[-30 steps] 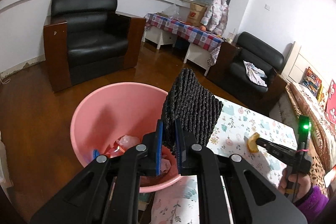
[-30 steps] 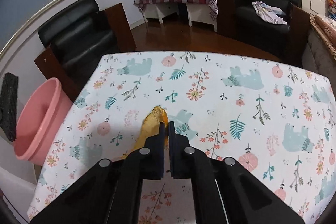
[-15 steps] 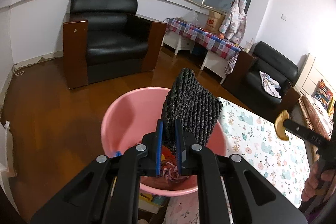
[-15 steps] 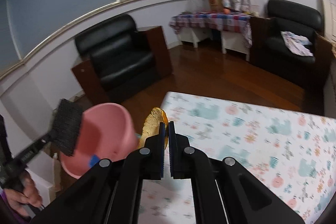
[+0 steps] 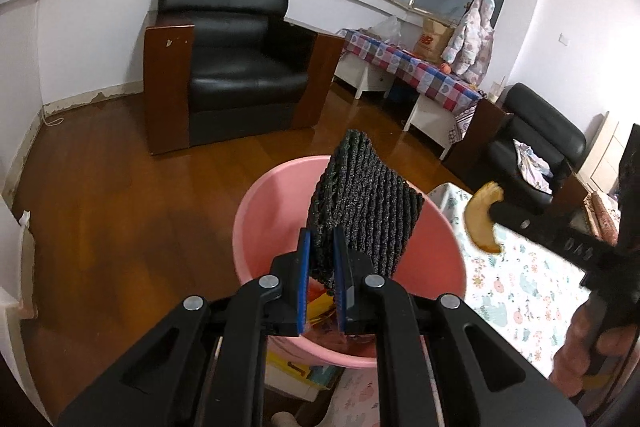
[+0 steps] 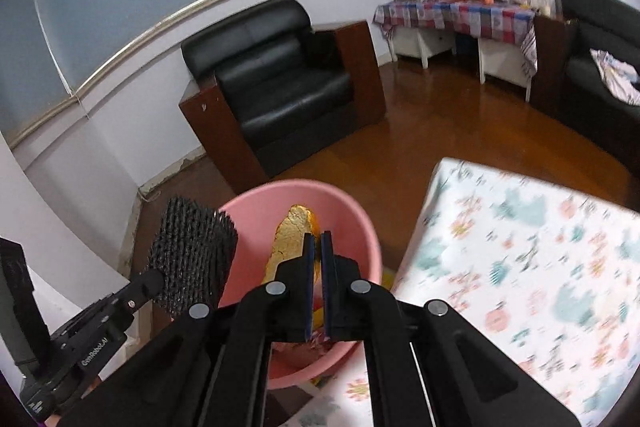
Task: Collect trash
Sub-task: 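Carry the orange peel over the bucket with the right gripper and release it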
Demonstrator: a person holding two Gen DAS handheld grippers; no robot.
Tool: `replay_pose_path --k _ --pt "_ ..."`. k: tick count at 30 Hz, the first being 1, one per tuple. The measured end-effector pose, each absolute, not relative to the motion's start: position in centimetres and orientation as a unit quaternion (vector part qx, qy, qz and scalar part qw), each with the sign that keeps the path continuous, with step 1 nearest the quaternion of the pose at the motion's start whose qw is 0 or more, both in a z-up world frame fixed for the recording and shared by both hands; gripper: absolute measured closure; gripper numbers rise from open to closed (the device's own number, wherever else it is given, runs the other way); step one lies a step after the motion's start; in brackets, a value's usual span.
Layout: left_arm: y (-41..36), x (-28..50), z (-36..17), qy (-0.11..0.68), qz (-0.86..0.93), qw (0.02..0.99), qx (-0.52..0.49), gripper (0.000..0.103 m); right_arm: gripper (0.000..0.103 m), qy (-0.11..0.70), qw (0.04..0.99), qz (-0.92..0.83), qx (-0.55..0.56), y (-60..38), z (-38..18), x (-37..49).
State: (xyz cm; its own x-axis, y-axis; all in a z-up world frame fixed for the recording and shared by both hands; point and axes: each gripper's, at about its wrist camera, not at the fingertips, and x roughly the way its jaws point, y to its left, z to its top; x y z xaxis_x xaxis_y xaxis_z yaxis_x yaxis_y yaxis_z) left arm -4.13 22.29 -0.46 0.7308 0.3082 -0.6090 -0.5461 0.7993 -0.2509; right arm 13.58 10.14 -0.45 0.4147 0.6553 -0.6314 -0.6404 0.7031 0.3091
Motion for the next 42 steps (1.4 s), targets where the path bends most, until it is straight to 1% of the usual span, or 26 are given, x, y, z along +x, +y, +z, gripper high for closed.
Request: replay_pose_path --k 4,10,32,35,42 --pt "22.6 -3.8 -0.9 0.288 0.238 0.903 -0.213 0.093 0.100 0.394 0.834 0.386 -0.007 11.4 -2.3 13.1" --pt "22.8 -3.1 -1.8 0.301 0.239 0.897 -0.217 0.093 0.100 0.402 0.831 0.383 -0.019 12.2 -3.5 12.9" --pt "23.1 -1.9 -3.3 0.325 0.248 0.887 -0.214 0.093 0.100 0.410 0.828 0.381 -0.030 13.2 -4.7 13.5" --pt "23.0 -1.7 -3.4 0.329 0.247 0.886 -0.212 0.093 0.096 0.411 0.827 0.383 -0.029 13.4 -4.9 13.5" --pt "23.0 -1.6 -3.6 0.335 0.252 0.883 -0.211 0.092 0.091 0.405 0.827 0.389 -0.031 13.4 -4.9 13.3"
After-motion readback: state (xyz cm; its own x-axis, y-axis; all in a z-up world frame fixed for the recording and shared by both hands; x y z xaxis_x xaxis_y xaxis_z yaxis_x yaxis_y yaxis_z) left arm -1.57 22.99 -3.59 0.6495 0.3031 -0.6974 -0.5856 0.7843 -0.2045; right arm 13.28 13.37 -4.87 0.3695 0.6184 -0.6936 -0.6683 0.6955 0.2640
